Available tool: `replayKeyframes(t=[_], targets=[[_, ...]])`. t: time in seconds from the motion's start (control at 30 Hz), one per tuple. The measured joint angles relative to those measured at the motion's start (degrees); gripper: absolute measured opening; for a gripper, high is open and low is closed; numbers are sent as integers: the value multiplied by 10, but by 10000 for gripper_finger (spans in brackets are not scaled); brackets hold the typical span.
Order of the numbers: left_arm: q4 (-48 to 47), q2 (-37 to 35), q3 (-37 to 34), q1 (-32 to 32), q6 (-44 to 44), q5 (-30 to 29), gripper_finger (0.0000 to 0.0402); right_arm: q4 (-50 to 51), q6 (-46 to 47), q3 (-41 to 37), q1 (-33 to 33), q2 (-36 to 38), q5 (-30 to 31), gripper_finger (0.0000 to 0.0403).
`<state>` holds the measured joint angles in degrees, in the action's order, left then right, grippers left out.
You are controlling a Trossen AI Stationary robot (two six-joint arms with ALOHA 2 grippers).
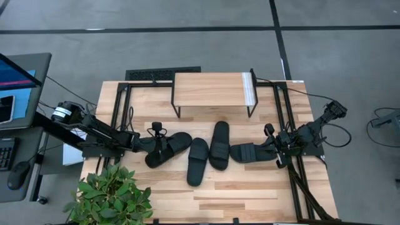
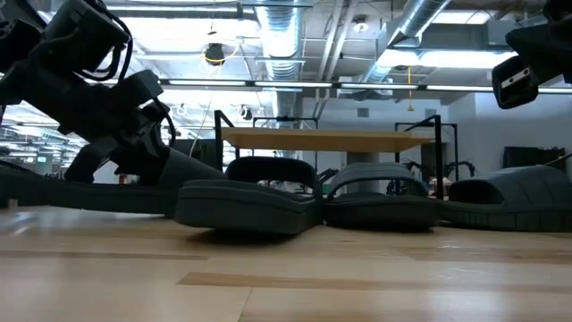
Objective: Pick and place slides into the shelf
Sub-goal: Put the black slide on the shelf
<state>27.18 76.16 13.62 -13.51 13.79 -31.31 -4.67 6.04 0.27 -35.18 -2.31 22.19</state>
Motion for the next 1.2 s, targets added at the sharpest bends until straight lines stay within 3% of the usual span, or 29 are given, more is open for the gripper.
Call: replayKeyframes(t=[0.67, 1.2], targets=[[-1, -6, 17, 0, -10, -52, 0, 0, 0, 0, 0, 0, 0, 0], [-3, -99, 48, -15, 22, -35, 0, 0, 0, 0, 0, 0, 0, 0]])
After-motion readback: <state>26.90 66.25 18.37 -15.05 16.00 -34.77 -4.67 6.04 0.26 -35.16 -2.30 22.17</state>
